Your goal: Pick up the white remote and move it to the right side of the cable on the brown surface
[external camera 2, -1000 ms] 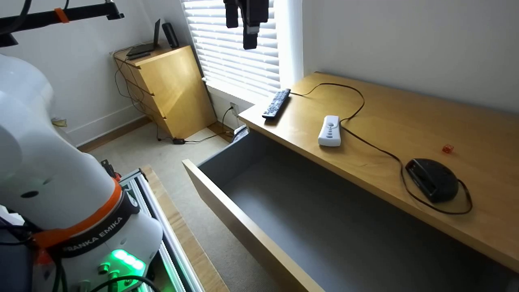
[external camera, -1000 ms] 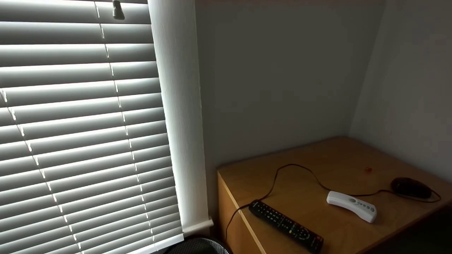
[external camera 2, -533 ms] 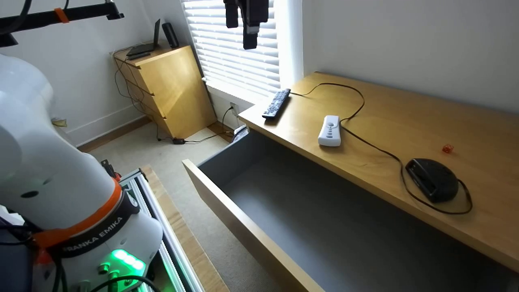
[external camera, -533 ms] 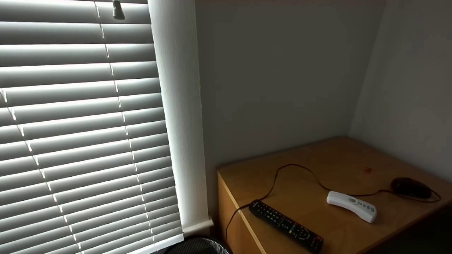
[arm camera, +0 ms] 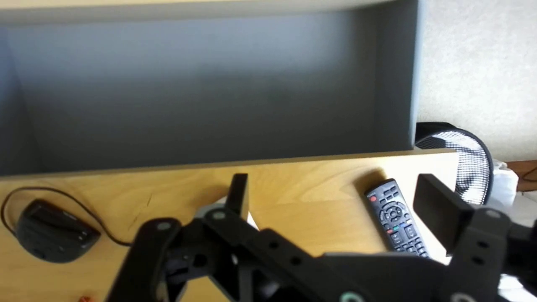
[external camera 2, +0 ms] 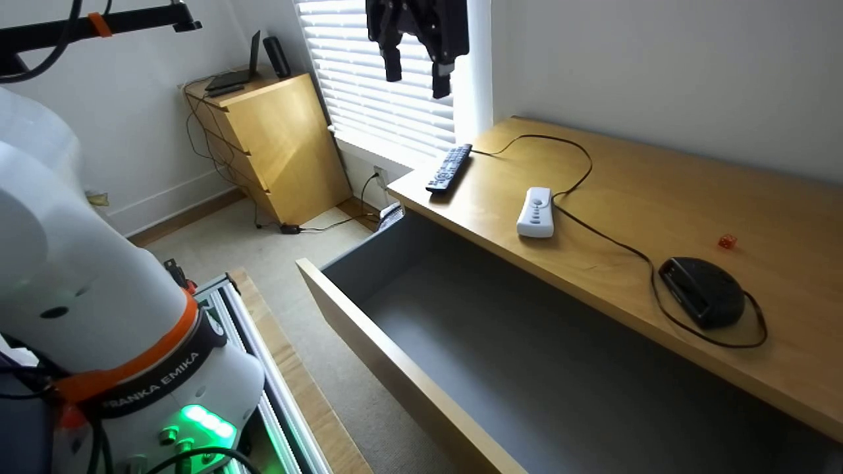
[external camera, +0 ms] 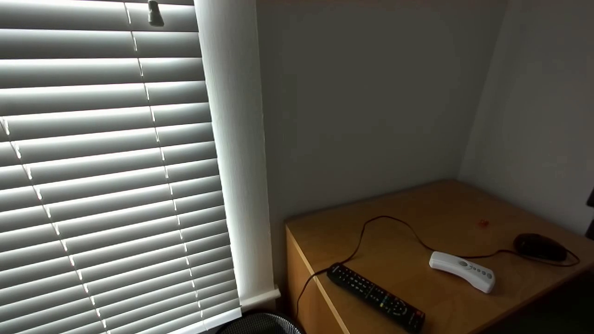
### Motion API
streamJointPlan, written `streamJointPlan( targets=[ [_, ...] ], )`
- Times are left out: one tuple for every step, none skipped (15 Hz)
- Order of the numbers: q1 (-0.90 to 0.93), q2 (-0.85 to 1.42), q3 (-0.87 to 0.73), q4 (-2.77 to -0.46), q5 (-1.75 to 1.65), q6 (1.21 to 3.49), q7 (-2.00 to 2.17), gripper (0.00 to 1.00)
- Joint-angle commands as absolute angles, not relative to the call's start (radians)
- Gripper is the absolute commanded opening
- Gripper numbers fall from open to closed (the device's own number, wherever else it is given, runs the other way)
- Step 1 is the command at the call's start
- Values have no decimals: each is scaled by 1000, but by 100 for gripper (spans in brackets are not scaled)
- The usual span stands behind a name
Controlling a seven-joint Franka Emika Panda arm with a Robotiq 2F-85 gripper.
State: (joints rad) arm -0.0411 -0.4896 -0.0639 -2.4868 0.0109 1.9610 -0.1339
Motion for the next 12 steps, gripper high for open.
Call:
streamJointPlan(
  targets=[
    [-3,-346,-55,-2481,-17,2136,-213,100],
    [9,-299,-63,-2468,-6,2178,-258,100],
    [19,-256,-72,-2453,12,2205,-304,100],
    [23,-213,-80,-2434,21,2237,-349,100],
    [24,-171,-86,-2414,31,2260,-393,100],
    [21,-132,-89,-2393,36,2279,-429,100],
    [12,-94,-88,-2372,31,2306,-448,100],
    [5,-60,-89,-2349,30,2319,-466,100],
    [-2,-25,-89,-2323,28,2332,-479,100],
    [-8,8,-89,-2297,45,2325,-498,100],
    [-17,36,-86,-2278,44,2343,-503,100],
    [-16,-32,-72,-2330,21,2329,-461,100]
  ],
)
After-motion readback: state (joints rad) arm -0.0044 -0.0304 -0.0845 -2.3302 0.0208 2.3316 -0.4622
